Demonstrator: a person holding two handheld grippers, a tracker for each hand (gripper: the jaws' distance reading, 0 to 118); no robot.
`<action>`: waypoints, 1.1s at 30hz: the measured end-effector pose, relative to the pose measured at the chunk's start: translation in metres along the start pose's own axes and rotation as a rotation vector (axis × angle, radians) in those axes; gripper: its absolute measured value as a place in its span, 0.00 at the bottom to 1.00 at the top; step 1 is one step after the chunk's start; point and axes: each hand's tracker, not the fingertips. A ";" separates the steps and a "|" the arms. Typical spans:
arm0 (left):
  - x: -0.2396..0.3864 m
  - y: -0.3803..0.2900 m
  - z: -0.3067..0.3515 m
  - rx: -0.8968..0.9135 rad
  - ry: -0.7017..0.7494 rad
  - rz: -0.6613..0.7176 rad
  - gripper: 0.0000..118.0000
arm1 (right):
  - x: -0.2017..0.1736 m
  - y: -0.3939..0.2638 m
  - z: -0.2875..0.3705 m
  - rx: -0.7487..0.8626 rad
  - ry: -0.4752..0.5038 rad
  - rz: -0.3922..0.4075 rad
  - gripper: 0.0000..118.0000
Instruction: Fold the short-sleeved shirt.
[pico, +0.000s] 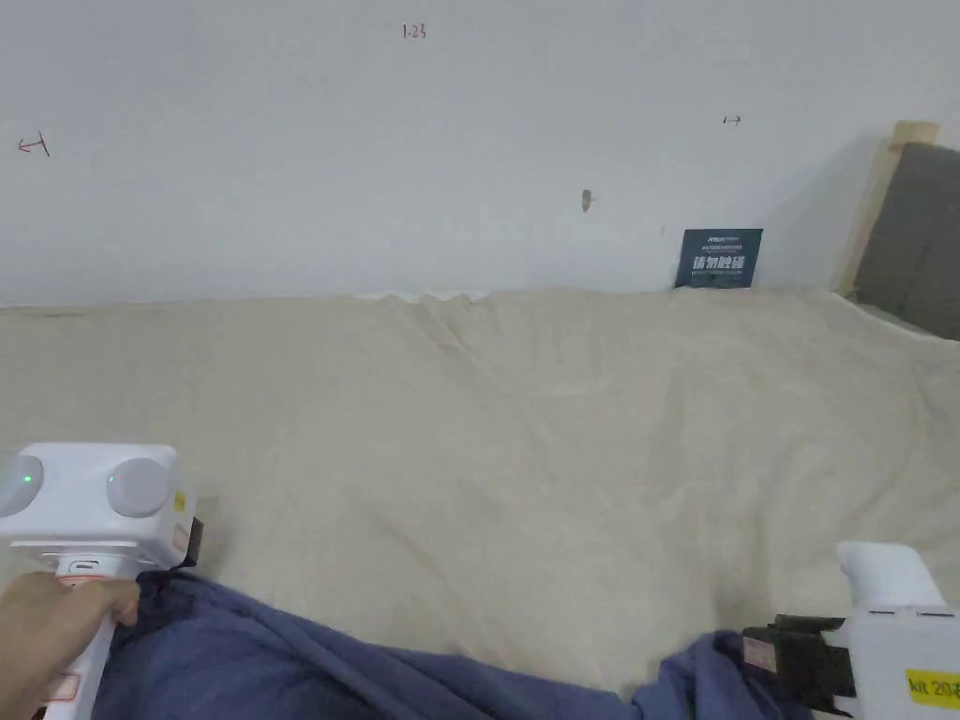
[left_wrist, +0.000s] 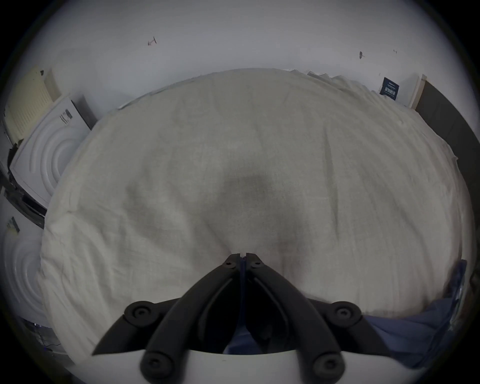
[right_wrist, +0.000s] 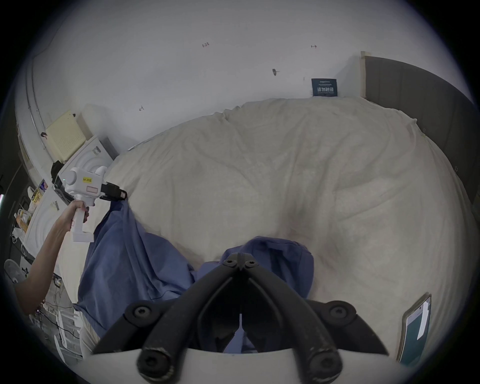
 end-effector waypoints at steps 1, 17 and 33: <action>-0.001 -0.001 0.005 0.021 -0.001 -0.001 0.01 | 0.003 0.002 0.000 -0.001 -0.002 0.002 0.00; -0.003 0.009 0.052 0.102 0.041 -0.051 0.01 | -0.013 0.035 -0.072 -0.336 -0.112 0.039 0.76; -0.014 -0.003 0.059 0.081 0.049 -0.055 0.01 | -0.017 0.043 -0.076 -0.306 -0.184 0.179 0.03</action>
